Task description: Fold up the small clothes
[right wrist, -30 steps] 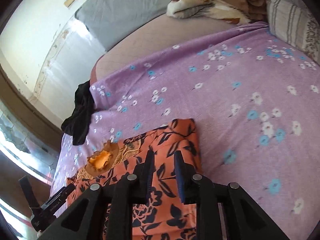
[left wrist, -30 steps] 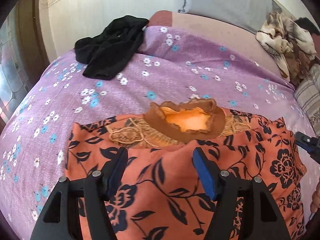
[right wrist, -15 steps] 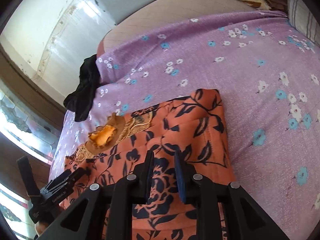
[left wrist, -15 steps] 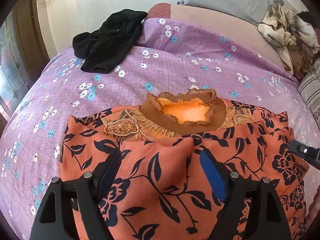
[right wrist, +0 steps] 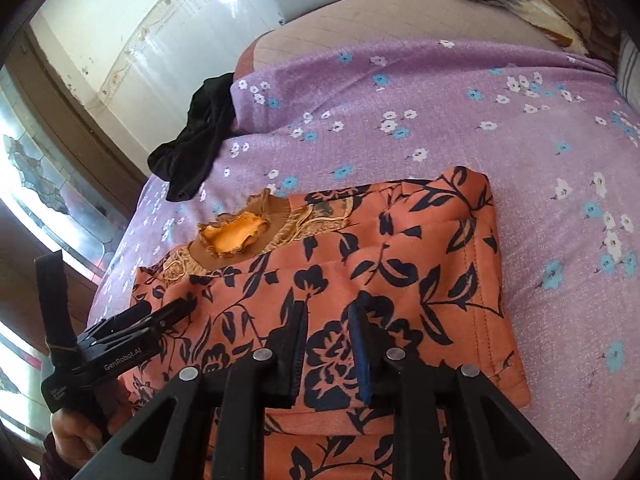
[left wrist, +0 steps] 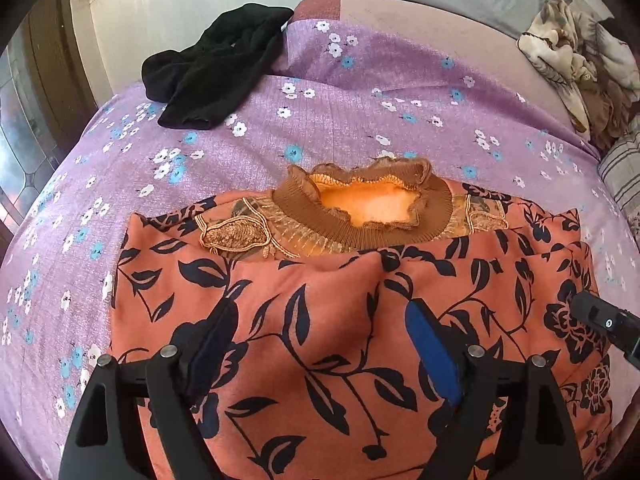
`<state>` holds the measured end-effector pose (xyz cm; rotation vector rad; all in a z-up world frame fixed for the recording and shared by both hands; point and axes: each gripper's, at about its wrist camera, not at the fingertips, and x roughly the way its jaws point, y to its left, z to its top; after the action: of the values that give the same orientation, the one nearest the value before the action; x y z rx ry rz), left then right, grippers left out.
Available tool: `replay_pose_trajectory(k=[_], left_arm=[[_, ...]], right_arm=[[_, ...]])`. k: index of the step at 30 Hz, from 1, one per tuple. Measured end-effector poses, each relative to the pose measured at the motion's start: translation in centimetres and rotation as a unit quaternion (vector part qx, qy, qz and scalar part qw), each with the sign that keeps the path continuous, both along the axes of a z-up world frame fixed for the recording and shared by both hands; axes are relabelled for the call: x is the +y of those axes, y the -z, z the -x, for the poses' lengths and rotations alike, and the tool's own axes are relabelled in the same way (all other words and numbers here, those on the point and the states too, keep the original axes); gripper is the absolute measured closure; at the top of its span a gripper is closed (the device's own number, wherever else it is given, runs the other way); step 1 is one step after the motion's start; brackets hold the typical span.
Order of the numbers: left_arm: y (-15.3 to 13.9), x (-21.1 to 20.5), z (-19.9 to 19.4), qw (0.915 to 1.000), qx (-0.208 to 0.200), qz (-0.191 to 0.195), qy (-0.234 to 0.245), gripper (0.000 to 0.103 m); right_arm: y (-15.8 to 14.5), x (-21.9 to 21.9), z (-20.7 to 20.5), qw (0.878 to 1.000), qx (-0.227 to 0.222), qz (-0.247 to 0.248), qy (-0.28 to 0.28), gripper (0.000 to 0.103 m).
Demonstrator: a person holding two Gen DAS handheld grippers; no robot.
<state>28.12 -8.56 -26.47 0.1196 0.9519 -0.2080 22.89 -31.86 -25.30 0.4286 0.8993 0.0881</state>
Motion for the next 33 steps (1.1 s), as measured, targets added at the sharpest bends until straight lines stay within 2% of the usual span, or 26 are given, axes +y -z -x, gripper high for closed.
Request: replay_pose_trajectory(k=[2,3,5,8,12,14,16,18,19,23,26,28,29,30,31,33], left_arm=[[1.6,-0.5,-0.4,0.9993,0.029,-0.024,0.006,0.016],[2.2,-0.8,-0.4,0.9988,0.031,-0.038,0.01,0.016],[1.9,-0.9,-0.3,0.9988,0.018,-0.043,0.01,0.013],[0.5,0.0,-0.3,0.9999,0.016,0.002,0.003,0.013],[-0.9,0.3,0.3,0.9998,0.002,0.019,0.004,0.013],[-0.2,-0.2,0.6,0.9998,0.017,0.004,0.008,0.013],[1.3,-0.8,0.6,0.9989,0.038,-0.02,0.017,0.013],[2.0,-1.5,0.7,0.998,0.021,-0.054,0.026,0.012],[1.9,-1.6,0.7,0.9979,0.017,-0.056,0.026,0.012],[0.2,0.0,0.6,0.9998,0.019,0.005,0.008,0.012],[0.2,0.5,0.7,0.9998,0.013,-0.016,-0.003,0.012],[2.0,0.1,0.6,0.9976,0.043,-0.054,0.008,0.011],[2.4,0.1,0.9,0.9973,0.037,-0.061,0.017,0.011],[2.1,0.3,1.3,0.9979,0.023,-0.057,0.018,0.011],[1.7,0.4,1.4,0.9977,0.031,-0.056,0.019,0.011],[0.3,1.9,2.1,0.999,0.034,-0.022,0.018,0.011]], right_arm=[[1.6,0.9,-0.8,0.999,0.046,0.019,-0.011,0.079],[2.6,1.0,-1.1,0.997,0.068,0.025,-0.011,0.08],[2.6,0.6,-0.8,0.998,0.057,0.016,-0.005,0.08],[1.4,0.1,-0.3,0.999,0.038,-0.004,-0.001,0.08],[0.2,0.6,0.0,1.0,0.01,-0.018,-0.024,0.079],[0.7,1.4,-0.3,0.999,0.024,-0.02,-0.041,0.079],[2.2,2.2,-0.9,0.997,0.061,-0.01,-0.05,0.079],[2.6,2.3,-0.8,0.997,0.058,-0.003,-0.049,0.08],[2.4,2.3,-0.9,0.997,0.06,-0.004,-0.05,0.08],[1.1,1.8,-0.2,0.998,0.032,-0.025,-0.051,0.078],[1.2,2.8,-0.1,0.995,0.043,-0.024,-0.082,0.078],[2.4,3.8,-0.2,0.993,0.075,-0.005,-0.095,0.076],[2.6,4.0,0.1,0.994,0.065,0.003,-0.093,0.076],[2.5,4.1,0.3,0.994,0.061,0.009,-0.093,0.076],[2.2,4.2,0.4,0.994,0.061,0.013,-0.093,0.076],[1.3,4.0,1.2,0.995,0.044,0.005,-0.09,0.076]])
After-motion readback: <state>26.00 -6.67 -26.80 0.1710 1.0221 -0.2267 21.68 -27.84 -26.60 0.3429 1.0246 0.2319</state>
